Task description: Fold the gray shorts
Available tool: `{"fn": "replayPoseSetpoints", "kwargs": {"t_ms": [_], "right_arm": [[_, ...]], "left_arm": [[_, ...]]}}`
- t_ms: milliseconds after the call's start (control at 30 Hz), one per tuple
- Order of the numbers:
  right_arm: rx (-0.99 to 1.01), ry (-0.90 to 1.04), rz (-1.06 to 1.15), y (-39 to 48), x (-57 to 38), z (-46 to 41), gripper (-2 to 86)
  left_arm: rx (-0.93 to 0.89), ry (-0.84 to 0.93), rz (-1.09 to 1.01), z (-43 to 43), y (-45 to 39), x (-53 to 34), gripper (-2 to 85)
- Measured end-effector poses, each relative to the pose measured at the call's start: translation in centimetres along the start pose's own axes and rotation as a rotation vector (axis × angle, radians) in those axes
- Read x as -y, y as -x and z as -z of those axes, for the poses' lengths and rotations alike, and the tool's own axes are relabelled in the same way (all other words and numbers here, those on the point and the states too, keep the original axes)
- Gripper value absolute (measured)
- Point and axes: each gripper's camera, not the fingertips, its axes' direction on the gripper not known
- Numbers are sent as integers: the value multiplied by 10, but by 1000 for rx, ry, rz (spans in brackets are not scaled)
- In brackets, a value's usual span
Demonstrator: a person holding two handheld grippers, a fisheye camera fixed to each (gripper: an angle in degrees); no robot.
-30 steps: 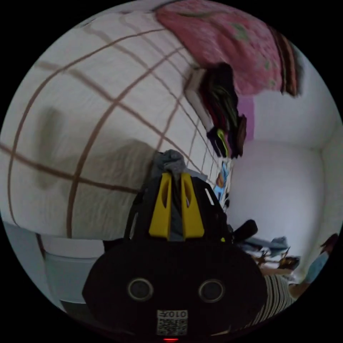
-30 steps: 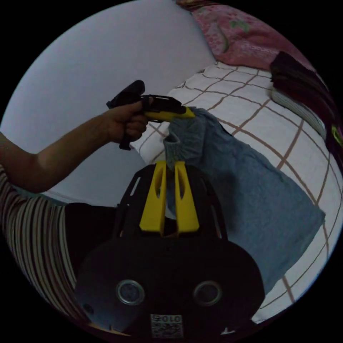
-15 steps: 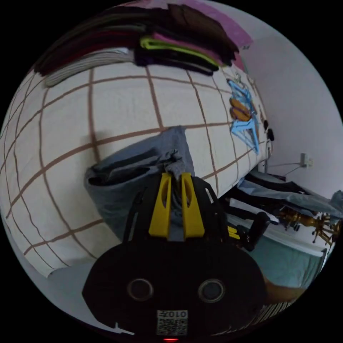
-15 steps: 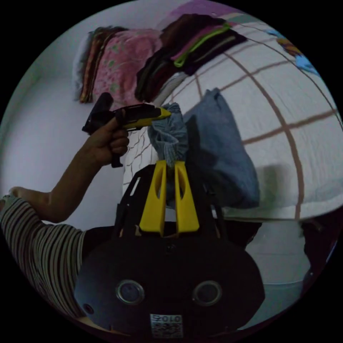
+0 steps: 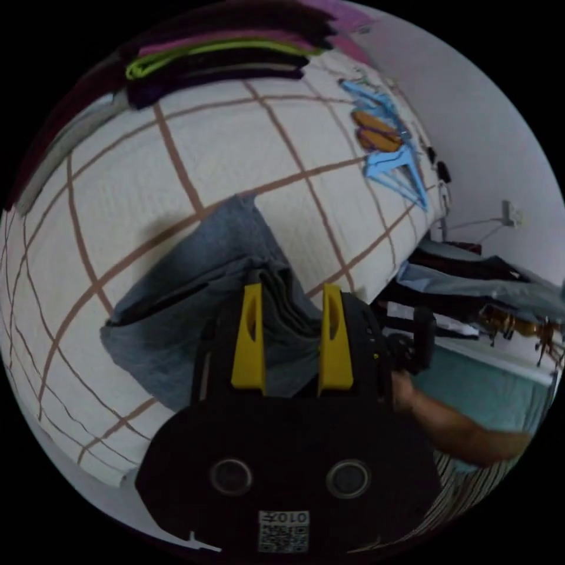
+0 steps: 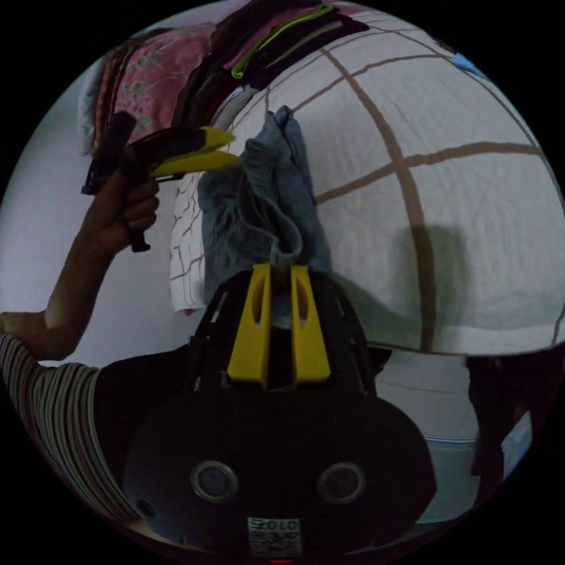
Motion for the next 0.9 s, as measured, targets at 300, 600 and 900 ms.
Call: {"fn": "replayPoseSetpoints", "kwargs": {"t_ms": [300,600,900], "right_arm": [[-165,-100,115,-4,-24,52,35],[-103,-21,298,39,-27,-6,42],[-189,-155,237,38,-31,-27,35]], "left_arm": [[380,-65,-416,46,20,-19,151],[250,190,-785,4,14,29,152],[77,336,-834,-7,36,53,145]]}}
